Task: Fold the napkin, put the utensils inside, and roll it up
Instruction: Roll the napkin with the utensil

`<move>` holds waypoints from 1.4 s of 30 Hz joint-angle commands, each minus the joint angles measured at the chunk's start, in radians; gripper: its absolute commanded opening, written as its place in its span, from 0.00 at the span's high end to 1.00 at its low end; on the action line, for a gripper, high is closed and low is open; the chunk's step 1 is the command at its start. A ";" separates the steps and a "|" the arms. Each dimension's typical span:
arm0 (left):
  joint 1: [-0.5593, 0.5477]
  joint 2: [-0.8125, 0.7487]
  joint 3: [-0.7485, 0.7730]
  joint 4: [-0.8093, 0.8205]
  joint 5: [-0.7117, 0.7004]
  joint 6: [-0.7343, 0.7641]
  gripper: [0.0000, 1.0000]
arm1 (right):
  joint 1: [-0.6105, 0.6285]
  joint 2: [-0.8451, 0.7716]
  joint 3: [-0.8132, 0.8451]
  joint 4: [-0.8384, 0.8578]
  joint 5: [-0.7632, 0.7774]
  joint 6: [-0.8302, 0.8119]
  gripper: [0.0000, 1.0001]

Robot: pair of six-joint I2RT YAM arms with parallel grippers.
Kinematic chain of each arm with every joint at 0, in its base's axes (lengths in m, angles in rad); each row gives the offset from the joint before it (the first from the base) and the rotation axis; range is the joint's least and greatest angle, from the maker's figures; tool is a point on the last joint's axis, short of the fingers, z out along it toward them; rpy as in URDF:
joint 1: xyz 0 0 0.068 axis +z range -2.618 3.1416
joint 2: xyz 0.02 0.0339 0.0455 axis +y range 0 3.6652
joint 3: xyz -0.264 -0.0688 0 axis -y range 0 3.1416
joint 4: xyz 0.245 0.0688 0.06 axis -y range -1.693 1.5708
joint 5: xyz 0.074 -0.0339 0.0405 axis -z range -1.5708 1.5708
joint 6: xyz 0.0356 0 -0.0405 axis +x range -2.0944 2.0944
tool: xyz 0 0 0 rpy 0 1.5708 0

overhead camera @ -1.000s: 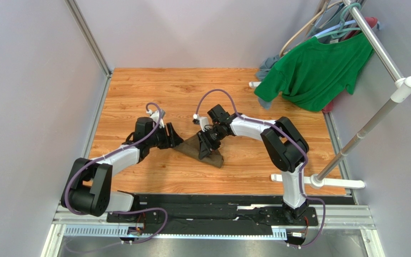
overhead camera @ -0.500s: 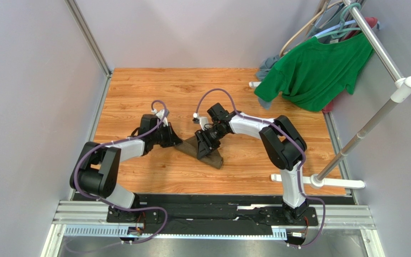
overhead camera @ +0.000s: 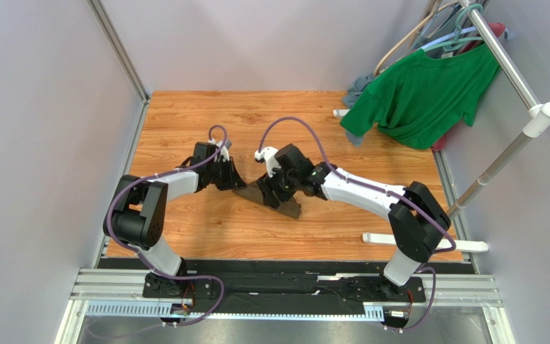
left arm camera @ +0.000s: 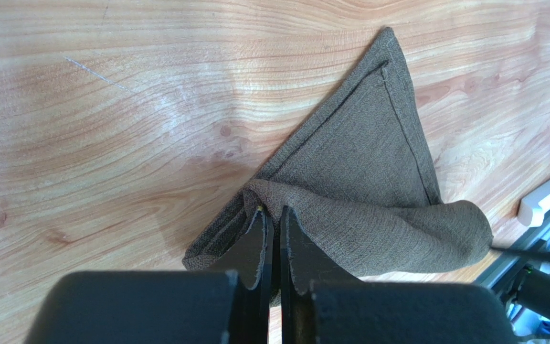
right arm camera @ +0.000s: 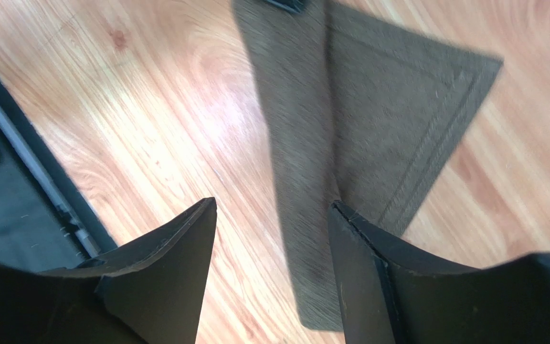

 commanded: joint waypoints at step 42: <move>0.016 -0.092 0.037 -0.021 0.003 -0.030 0.37 | 0.093 0.252 -0.013 0.042 0.198 -0.120 0.76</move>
